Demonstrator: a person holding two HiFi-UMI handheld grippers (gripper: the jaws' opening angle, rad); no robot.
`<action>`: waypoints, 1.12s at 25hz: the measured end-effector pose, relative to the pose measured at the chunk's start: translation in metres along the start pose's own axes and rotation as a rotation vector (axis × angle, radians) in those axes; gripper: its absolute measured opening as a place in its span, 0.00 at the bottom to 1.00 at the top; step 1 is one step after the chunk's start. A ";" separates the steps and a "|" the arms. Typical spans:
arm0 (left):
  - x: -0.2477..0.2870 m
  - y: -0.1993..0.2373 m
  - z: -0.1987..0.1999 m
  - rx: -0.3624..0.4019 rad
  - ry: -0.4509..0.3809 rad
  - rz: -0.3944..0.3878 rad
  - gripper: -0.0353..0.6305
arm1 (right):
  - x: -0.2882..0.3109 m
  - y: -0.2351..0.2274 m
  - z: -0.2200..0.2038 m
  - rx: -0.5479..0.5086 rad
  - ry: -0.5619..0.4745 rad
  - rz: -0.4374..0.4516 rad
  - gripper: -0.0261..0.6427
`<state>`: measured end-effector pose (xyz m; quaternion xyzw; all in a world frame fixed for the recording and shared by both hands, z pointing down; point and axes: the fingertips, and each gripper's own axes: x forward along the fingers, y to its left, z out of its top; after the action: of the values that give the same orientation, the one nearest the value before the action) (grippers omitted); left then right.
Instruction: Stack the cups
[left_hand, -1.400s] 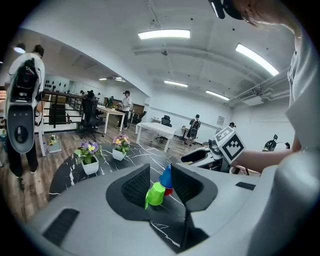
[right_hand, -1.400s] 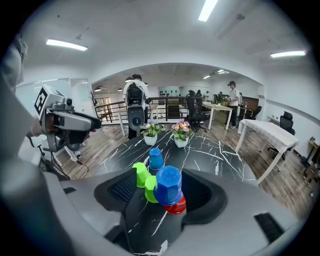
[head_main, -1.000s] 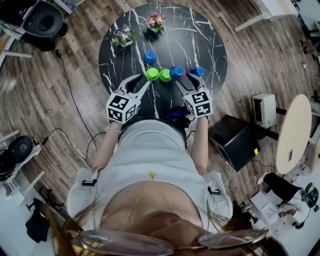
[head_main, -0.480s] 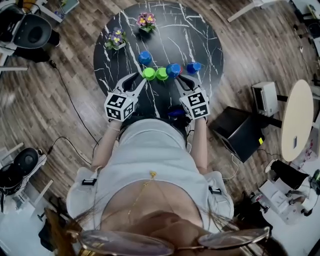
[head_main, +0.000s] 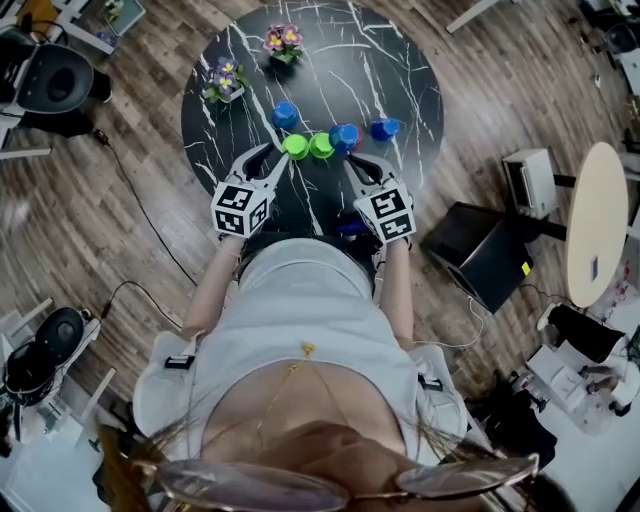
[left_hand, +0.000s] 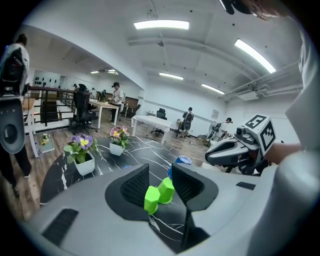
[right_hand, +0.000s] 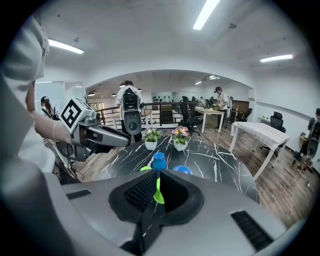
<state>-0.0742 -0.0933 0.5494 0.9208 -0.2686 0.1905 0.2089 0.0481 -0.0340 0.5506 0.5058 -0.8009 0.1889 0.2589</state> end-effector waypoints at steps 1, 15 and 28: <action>0.001 0.001 -0.001 -0.002 0.003 -0.001 0.26 | -0.001 0.001 0.000 0.007 -0.004 -0.001 0.08; 0.020 0.026 -0.016 -0.011 0.058 -0.027 0.26 | -0.013 0.008 0.010 0.105 -0.154 -0.080 0.07; 0.049 0.061 -0.035 0.002 0.112 0.010 0.26 | -0.027 0.012 0.021 0.128 -0.203 -0.166 0.07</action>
<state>-0.0792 -0.1430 0.6189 0.9076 -0.2609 0.2431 0.2215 0.0423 -0.0221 0.5167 0.6022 -0.7648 0.1656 0.1586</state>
